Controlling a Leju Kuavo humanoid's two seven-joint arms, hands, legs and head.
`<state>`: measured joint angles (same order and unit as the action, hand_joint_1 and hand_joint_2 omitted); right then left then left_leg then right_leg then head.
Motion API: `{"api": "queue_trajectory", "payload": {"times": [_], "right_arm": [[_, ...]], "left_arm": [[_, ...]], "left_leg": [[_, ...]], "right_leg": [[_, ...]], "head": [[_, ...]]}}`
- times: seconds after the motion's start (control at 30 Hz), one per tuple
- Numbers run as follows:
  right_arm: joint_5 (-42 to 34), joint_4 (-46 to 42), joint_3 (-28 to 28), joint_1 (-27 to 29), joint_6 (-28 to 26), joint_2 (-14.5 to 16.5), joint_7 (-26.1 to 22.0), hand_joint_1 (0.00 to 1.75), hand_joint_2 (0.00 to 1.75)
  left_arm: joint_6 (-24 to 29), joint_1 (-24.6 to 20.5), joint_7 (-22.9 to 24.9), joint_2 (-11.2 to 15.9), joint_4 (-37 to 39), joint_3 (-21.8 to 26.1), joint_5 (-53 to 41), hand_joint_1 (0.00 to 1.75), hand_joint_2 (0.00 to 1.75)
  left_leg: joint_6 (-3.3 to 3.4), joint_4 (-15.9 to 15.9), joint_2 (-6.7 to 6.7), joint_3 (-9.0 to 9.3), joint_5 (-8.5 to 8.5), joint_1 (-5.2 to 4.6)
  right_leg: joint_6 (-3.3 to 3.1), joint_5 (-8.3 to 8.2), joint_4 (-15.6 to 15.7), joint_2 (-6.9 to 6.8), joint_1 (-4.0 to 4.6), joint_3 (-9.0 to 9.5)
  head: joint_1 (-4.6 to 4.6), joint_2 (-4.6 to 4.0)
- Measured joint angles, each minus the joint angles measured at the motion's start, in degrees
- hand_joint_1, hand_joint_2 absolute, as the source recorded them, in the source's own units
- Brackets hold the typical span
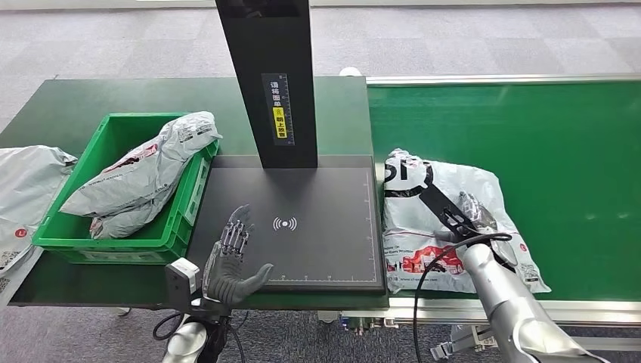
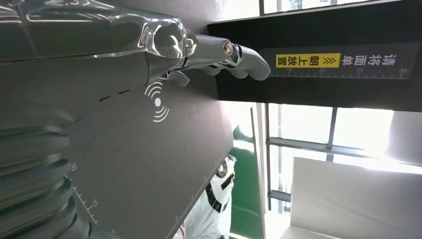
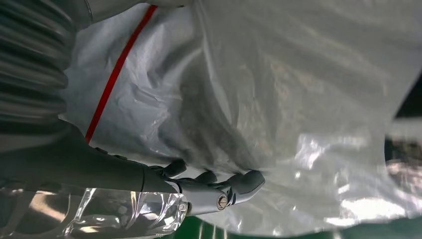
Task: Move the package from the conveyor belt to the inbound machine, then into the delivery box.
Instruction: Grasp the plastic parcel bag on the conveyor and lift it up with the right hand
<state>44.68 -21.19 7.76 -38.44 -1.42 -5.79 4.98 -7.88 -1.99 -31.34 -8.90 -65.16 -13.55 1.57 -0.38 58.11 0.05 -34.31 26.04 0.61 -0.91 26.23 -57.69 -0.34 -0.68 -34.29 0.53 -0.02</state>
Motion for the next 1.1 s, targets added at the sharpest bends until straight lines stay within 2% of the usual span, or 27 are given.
{"api": "queue_trajectory", "payload": {"times": [0.03,0.17,0.53,0.63,0.73,0.83,0.93,1.03,1.1], "right_arm": [[0.9,0.6,0.6,-0.3,2.6,-0.1,1.1,0.04,1.75],[3.1,2.1,3.0,-0.9,10.0,-0.5,2.6,1.75,1.75],[4.4,3.2,6.2,-2.2,10.6,-0.5,2.0,1.75,1.75],[3.7,3.2,6.2,-2.1,8.3,-0.5,1.8,1.75,1.75],[0.2,3.0,5.3,-1.7,1.6,-0.4,-0.6,1.75,1.75],[-5.8,2.2,2.2,-0.9,-7.5,-0.3,-6.2,1.75,1.75],[-14.5,0.3,-2.7,0.0,-14.3,-0.1,-16.4,1.75,1.75],[-24.7,-2.2,-9.1,0.7,-17.1,0.2,-27.8,1.75,1.75],[-29.4,-3.7,-12.6,1.0,-16.7,0.4,-32.4,1.75,1.75]], "left_arm": [[0.1,-0.1,0.0,0.0,0.0,0.0,0.0,0.0,1.75],[0.3,-0.2,0.0,0.0,0.3,0.0,0.0,0.0,1.75],[1.3,0.6,-0.2,0.0,0.5,0.0,0.1,0.0,1.75],[1.5,0.9,-0.2,0.0,0.4,0.0,0.3,0.0,1.75],[2.2,1.3,0.0,0.0,-0.1,0.0,0.6,0.0,1.75],[3.0,2.6,0.7,0.3,-1.6,0.0,1.1,0.0,1.75],[3.4,3.3,1.1,0.6,-2.8,0.0,1.3,0.0,1.75],[3.6,3.2,1.1,0.6,-3.1,0.0,1.4,0.0,1.75],[3.7,2.8,1.0,0.6,-3.1,-0.1,1.4,0.0,1.75]], "left_leg": [[0.0,0.0,0.0,0.01,0.0,0.0],[0.0,0.0,0.0,0.02,0.0,-0.01],[0.0,0.0,-0.01,0.09,0.0,-0.01],[0.01,0.0,-0.03,0.08,0.0,-0.02],[0.01,0.0,-0.04,0.05,-0.01,-0.04],[0.01,0.0,-0.04,0.01,0.0,-0.06],[0.01,0.0,-0.08,-0.02,0.0,-0.06],[0.02,0.0,-0.12,-0.03,0.0,-0.06],[0.02,0.0,-0.1,-0.03,0.0,-0.05]], "right_leg": [[0.0,0.0,0.0,0.0,0.0,0.0],[0.0,0.0,0.0,0.0,0.0,0.02],[0.01,0.0,0.0,-0.03,0.0,0.1],[0.01,0.0,0.0,-0.06,0.0,0.11],[0.01,-0.01,0.0,-0.07,0.0,0.12],[0.02,-0.01,0.0,-0.07,-0.01,0.08],[0.03,0.0,0.0,-0.09,-0.01,0.05],[0.04,0.01,0.0,-0.12,-0.01,0.04],[0.04,0.01,0.0,-0.11,-0.01,0.04]], "head": [[-0.01,0.0],[0.0,0.0],[-0.01,0.01],[-0.01,0.01],[0.0,0.01],[0.01,0.0],[0.0,0.0],[0.0,0.0],[-0.01,0.0]]}}
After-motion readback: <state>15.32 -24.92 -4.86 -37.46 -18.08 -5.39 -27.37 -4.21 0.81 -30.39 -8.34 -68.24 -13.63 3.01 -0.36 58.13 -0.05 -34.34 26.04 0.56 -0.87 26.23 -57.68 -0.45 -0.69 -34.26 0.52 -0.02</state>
